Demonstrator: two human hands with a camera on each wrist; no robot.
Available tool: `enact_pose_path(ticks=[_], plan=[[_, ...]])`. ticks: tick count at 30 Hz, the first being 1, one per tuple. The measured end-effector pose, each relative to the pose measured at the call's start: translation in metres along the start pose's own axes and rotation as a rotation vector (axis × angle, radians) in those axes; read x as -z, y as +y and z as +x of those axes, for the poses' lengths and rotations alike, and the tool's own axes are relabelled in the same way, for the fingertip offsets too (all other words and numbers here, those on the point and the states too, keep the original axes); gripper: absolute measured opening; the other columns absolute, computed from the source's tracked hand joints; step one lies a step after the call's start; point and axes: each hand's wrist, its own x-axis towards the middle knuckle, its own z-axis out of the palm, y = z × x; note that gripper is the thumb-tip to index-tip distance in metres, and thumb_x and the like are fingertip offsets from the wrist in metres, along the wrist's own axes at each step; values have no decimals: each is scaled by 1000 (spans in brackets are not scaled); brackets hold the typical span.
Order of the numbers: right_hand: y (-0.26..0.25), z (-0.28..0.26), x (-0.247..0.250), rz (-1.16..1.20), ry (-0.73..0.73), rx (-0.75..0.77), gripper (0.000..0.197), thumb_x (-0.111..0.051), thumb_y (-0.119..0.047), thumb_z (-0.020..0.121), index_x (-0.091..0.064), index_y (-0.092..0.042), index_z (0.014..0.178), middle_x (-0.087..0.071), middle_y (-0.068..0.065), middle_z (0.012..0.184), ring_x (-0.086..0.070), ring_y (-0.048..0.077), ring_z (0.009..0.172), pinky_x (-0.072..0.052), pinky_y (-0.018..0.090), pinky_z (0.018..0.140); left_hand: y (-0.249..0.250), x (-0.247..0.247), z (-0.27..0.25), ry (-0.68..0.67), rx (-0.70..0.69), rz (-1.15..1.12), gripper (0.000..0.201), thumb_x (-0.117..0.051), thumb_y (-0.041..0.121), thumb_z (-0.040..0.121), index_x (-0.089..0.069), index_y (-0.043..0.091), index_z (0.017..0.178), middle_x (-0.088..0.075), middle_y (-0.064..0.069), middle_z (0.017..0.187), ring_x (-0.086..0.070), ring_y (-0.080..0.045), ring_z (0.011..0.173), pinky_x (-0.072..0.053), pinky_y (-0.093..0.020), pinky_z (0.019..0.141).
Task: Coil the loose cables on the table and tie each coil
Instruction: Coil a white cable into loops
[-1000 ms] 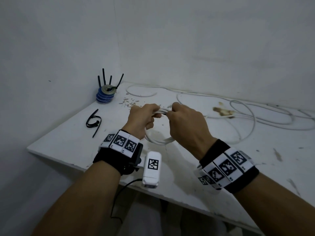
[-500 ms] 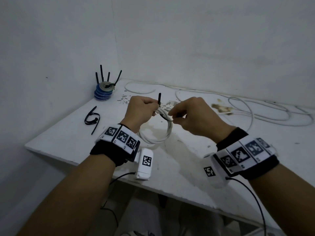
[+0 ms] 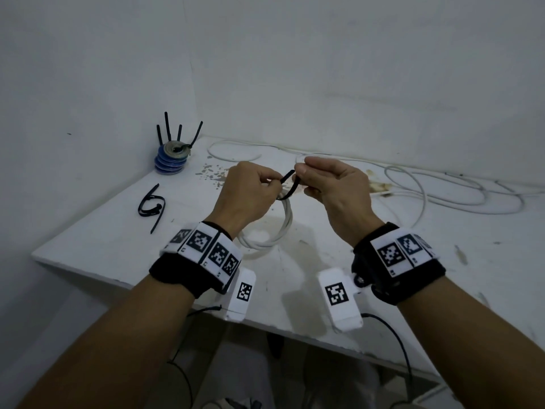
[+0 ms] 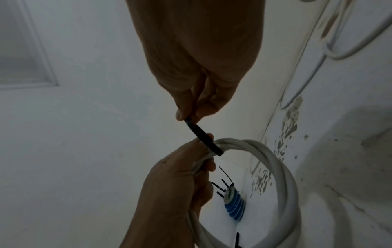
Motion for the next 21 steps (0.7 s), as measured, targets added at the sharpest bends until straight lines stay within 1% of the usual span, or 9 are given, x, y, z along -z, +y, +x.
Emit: enact_pose_path(ticks=[3,7,10,12,14,16,18,19,21], plan=[[3,0,-1,-30,7,19,22,-80,-6,79,-71,-7,100,-77,11,88,-74,18,78,-51,19,62,3,-1,-1,-20,-22,30,21,-62,15,86,-80,22,92,-75,5,74,-65,-10,57,-46,-18,47],[1,2,0,-46,-25,-44,20,-78,-6,81,-72,-9,100,-77,6,85,-74,16,79,-50,17,61,3,0,-2,-16,-41,51,21,-61,16,87,-80,23,89,-74,4,71,-60,-10,51,-41,-17,44],[2,5,0,76,-40,-166,17,-74,-3,84,-71,-6,101,-76,8,89,-73,16,78,-51,20,62,3,-1,-3,5,-61,39,21,-61,17,90,-79,21,80,-71,1,64,-52,-7,44,-35,-15,41],[3,5,-2,154,-74,-236,13,-70,-2,87,-70,-2,100,-75,11,92,-71,16,77,-52,20,63,5,-2,-3,22,-84,51,22,-61,20,91,-79,19,77,-69,-1,61,-50,-9,45,-37,-21,43],[4,5,-2,164,-107,-243,5,-67,-2,90,-70,-2,93,-74,12,90,-70,16,76,-54,20,65,5,-2,-4,24,-90,43,23,-62,21,92,-80,18,79,-69,-1,60,-49,-9,45,-38,-21,44],[6,6,-3,74,-114,-160,6,-66,-4,91,-71,0,92,-73,13,86,-70,18,75,-56,22,68,4,-3,-5,12,-80,25,23,-61,19,91,-79,18,76,-67,-2,57,-46,-8,43,-35,-20,43],[9,6,-4,-164,-108,18,11,-70,-10,91,-73,-1,96,-74,12,83,-70,17,72,-56,24,68,5,-2,-8,9,-73,-6,27,-60,18,90,-77,21,69,-67,-1,57,-47,-8,44,-36,-20,43],[10,5,-5,-286,-107,96,12,-71,-14,90,-75,-4,95,-75,8,82,-69,13,69,-56,24,65,6,-1,-10,13,-72,-26,29,-60,17,90,-76,23,67,-68,1,57,-50,-8,45,-37,-19,44],[13,5,-6,-421,-98,163,11,-73,-19,89,-77,-9,91,-74,1,78,-64,4,63,-52,21,58,6,1,-11,19,-63,-67,29,-60,17,90,-75,22,65,-68,5,57,-56,-8,47,-40,-18,45]])
